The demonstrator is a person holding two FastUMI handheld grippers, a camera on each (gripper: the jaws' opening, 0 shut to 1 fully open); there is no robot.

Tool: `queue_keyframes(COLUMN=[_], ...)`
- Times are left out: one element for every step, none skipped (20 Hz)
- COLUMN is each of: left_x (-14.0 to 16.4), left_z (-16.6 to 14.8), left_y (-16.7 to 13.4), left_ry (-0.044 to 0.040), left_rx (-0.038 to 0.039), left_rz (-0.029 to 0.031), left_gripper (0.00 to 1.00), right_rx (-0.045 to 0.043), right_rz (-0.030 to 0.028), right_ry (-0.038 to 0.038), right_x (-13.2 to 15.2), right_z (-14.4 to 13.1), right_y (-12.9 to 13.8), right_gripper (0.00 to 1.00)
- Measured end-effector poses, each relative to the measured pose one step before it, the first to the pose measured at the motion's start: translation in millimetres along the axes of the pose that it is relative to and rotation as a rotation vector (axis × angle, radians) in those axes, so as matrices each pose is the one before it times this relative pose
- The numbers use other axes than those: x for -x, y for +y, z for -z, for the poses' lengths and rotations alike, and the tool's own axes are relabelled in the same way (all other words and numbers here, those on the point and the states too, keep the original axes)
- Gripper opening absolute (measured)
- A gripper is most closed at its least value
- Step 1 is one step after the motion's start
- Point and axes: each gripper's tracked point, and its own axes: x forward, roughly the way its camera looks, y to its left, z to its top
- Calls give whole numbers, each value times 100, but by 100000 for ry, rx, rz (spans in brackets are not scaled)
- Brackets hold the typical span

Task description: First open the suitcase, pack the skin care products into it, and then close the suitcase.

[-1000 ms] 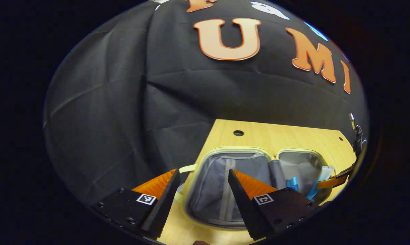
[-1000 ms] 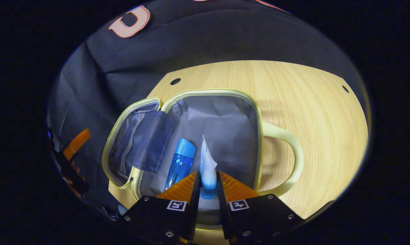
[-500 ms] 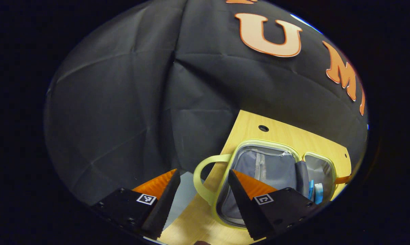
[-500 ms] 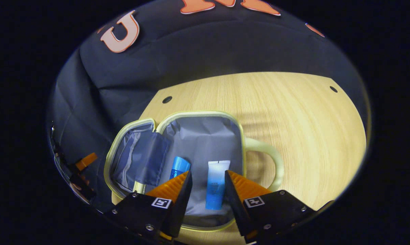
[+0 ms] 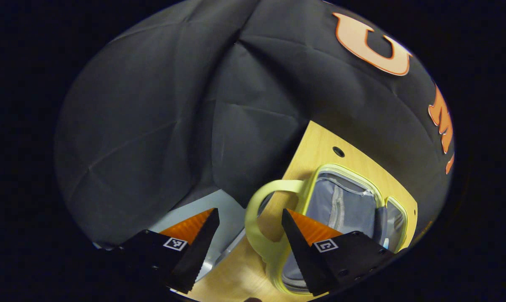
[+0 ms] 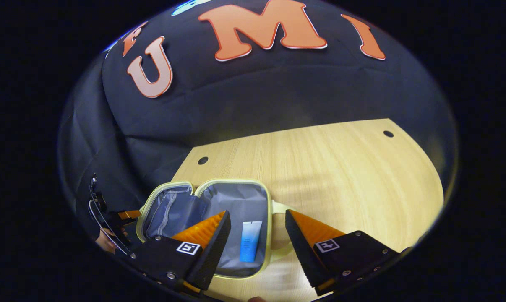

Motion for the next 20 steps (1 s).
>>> queue_keyframes(left_x=[-730, -700, -493, -446, -516, -497, -492, -162, -36, -366, 1006, 500, 782, 735, 765, 1225, 667, 1254, 1069, 1111], left_z=[148, 222, 10, 48, 125, 444, 514, 530, -229, -370, -286, -643, -360, -609, -845, -964, -1209, -606, -1173, -922], left_y=[235, 296, 254, -39, -298, -86, -159, -185, -600, -85, -138, -462, -684, -268, -283, -360, -723, -721, -460, -1128], left_ry=[2021, 1895, 1593, 1548, 1427, 1589, 2061, 2037, -438, -1483, -887, -2514, -889, -2641, -2789, -3980, -1816, -1006, -3158, -2093], left_rx=[1098, 842, 978, 1202, 1576, 1334, 614, 1072, 1679, 1078, -1414, 64, -2121, -3701, -3815, -3654, -3049, -4184, -4845, -4692], left_rz=[6, 229, 77, 1598, 2149, 199, 492, 1556, 2441, 150, 350, 1142, 1737, 99, -223, -861, 378, 260, -1098, 34], left_gripper=[93, 93, 93, 94, 88, 80, 76, 60, 44, 27, 19, 16, 12, 12, 12, 12, 7, 2, 3, 3], right_rx=[1371, 1381, 1046, 844, 442, 205, 297, 408, 655, 693, 767, 562, 390, 273, 526, 636, 633, 423, 86, -48], right_rz=[1175, 1181, 976, 725, 893, 457, 839, 404, 653, 597, 1083, 989, 796, 559, -55, 479, 189, 718, -101, 136], right_ry=[-1968, -1552, -1294, -1018, -1200, -1617, -1762, -1377, -1152, -391, -120, -610, -840, -978, -825, -665, -628, -1189, -895, -882], right_x=[580, 665, 435, 464, 450, 512, 332, 442, 359, 365, 251, 276, 337, 305, 355, 225, 183, 266, 189, 176], right_z=[-497, -385, -385, -278, -281, -426, -483, -369, -329, -177, -120, -146, -252, -104, -208, -102, -108, -298, -168, -186], right_y=[-455, -468, -361, -199, -313, -164, -324, -279, -312, -459, -509, -541, -475, -475, -380, -609, -470, -584, -382, -399], right_gripper=[85, 85, 85, 85, 85, 86, 86, 86, 86, 86, 86, 86, 87, 87, 87, 87, 87, 87, 87, 87])
